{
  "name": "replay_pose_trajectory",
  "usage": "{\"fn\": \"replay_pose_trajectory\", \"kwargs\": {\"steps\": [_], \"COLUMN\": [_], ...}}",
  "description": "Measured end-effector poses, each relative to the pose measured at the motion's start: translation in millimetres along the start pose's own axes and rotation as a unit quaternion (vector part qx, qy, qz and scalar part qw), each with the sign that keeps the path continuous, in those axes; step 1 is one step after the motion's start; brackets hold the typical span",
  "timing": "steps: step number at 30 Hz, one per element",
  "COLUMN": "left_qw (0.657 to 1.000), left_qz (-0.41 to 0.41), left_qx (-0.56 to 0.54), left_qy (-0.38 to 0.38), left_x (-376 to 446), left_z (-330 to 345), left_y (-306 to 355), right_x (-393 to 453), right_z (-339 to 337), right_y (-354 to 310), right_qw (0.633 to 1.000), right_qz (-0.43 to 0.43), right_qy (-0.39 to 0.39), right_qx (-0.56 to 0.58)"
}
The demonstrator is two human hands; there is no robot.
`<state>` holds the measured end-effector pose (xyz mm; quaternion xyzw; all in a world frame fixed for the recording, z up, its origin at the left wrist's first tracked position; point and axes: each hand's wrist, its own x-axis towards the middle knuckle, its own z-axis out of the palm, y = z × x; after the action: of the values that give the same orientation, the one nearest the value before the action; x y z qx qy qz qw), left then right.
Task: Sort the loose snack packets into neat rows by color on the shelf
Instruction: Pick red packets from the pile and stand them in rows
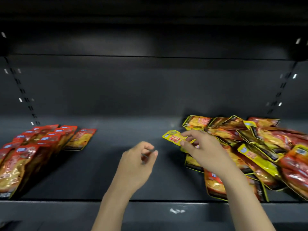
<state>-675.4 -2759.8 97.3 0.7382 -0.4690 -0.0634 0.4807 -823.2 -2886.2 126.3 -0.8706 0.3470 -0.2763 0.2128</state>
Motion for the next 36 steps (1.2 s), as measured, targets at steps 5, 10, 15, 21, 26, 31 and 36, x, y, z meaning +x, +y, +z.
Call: {"fn": "replay_pose_trajectory", "kwargs": {"steps": [5,10,15,21,26,31,36], "left_qw": [0.997,0.984,0.951,0.91,0.961,0.994,0.987], "left_qz": [-0.01,0.023,0.076,0.009,-0.047,-0.082,-0.085], "left_qx": [0.035,0.085,0.188,0.258,0.12,-0.027,-0.102], "left_qy": [-0.068,-0.157,-0.235,-0.325,-0.244,-0.069,0.088], "left_x": [-10,-4,9,10,6,-11,-18], "left_z": [39,81,116,142,138,111,82], "left_y": [35,72,98,103,96,85,73], "right_x": [-21,-33,-51,-76,-88,-83,-67], "right_z": [-33,-59,-82,-100,-102,-93,-82], "right_y": [38,67,88,112,122,120,106], "right_qw": [0.999,0.997,0.994,0.989,0.986,0.989,0.995], "right_qz": [0.021,0.059,0.077,0.106,0.12,0.104,0.064], "right_qy": [0.01,0.048,0.073,0.104,0.114,0.106,0.081], "right_qx": [0.024,0.027,0.018,0.011,0.006,0.015,0.009]}}
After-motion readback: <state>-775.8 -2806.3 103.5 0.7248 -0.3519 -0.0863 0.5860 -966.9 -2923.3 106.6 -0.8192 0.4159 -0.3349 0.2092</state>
